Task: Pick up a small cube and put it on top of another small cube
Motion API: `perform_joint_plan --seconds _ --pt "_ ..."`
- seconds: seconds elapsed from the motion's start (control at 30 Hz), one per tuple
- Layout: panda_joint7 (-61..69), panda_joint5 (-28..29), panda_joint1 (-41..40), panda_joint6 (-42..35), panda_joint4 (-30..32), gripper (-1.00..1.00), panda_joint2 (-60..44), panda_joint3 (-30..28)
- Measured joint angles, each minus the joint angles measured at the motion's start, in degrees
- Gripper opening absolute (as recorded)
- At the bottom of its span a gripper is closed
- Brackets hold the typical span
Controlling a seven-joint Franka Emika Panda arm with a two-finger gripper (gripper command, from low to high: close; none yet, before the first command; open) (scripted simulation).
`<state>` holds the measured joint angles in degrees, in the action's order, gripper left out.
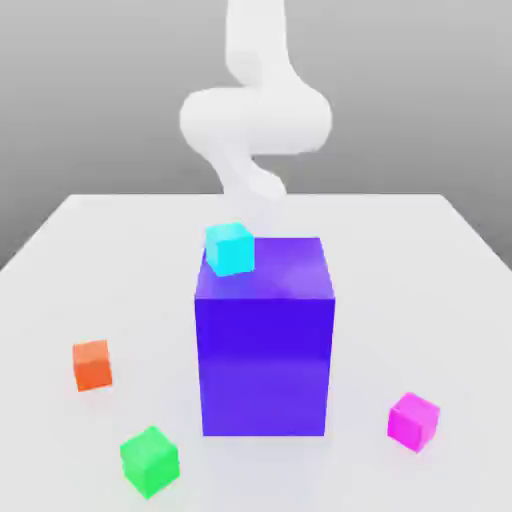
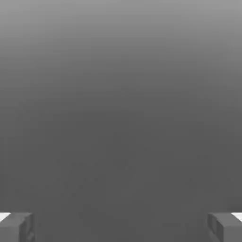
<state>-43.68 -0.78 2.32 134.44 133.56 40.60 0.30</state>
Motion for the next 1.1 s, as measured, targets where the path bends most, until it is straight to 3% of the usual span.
perform_joint_plan --seconds 0.53,0.77,0.97,1.0,1.1 --pt "11.64 -2.06 12.10 17.06 11.40 0.00 -33.56 6.15" --pt "11.95 3.58 17.53 24.49 16.28 0.00 -48.21 7.85" --pt "9.00 8.29 20.94 33.83 14.77 0.00 -60.66 4.15" --pt "8.77 8.58 21.30 34.77 14.54 -1.00 -61.84 3.73" --pt "8.73 8.61 21.29 34.76 14.54 -1.00 -61.84 3.74"
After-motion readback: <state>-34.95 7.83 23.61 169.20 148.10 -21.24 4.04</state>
